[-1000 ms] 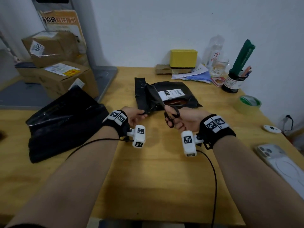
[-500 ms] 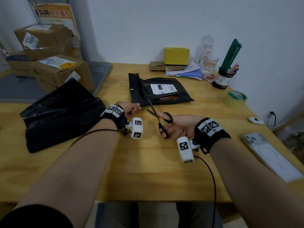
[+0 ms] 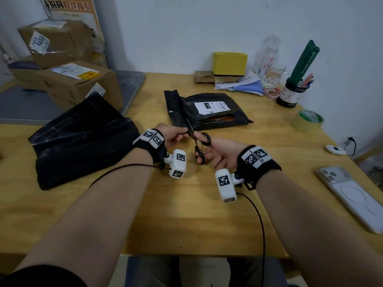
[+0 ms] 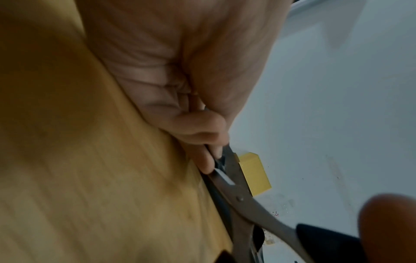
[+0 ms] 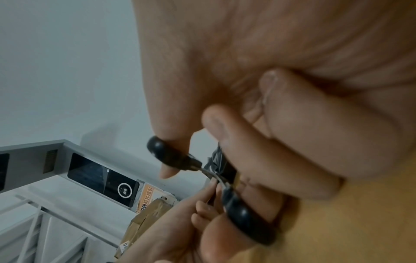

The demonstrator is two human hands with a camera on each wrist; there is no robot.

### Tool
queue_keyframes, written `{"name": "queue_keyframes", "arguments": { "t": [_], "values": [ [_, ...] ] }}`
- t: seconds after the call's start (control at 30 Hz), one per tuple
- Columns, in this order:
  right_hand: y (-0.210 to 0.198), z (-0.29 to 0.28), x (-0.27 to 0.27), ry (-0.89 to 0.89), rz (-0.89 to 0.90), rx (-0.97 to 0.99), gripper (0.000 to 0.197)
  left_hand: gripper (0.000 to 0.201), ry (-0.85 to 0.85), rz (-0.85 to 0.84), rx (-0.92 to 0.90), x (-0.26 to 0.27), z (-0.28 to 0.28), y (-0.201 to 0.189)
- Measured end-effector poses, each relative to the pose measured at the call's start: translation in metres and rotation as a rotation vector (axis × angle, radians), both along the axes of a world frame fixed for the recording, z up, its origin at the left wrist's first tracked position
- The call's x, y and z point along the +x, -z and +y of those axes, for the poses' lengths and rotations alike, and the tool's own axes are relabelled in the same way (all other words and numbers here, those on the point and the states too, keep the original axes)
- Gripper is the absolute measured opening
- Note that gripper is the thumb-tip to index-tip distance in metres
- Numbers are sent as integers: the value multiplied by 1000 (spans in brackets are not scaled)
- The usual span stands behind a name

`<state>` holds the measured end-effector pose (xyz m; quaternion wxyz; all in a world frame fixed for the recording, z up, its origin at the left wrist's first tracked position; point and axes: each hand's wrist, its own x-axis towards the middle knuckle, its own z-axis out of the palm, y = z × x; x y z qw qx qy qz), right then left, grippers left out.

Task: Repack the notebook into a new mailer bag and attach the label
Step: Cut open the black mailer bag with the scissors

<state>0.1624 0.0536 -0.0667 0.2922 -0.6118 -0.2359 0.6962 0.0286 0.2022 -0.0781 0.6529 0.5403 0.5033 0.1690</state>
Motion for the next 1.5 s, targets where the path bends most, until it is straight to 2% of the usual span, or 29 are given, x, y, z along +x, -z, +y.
{"name": "queue_keyframes", "arguments": {
  "t": [0.37,0.77,1.5],
  "values": [
    [0,18,-2,0,-55,7,66,19,50,49,36,0,-7,-9],
    [0,14,-2,-4,-5,41,61,12,47,18,3,-1,-8,-11],
    [0,19,-5,62,-88,49,60,10,104,102,10,0,-6,-10]
  ]
}}
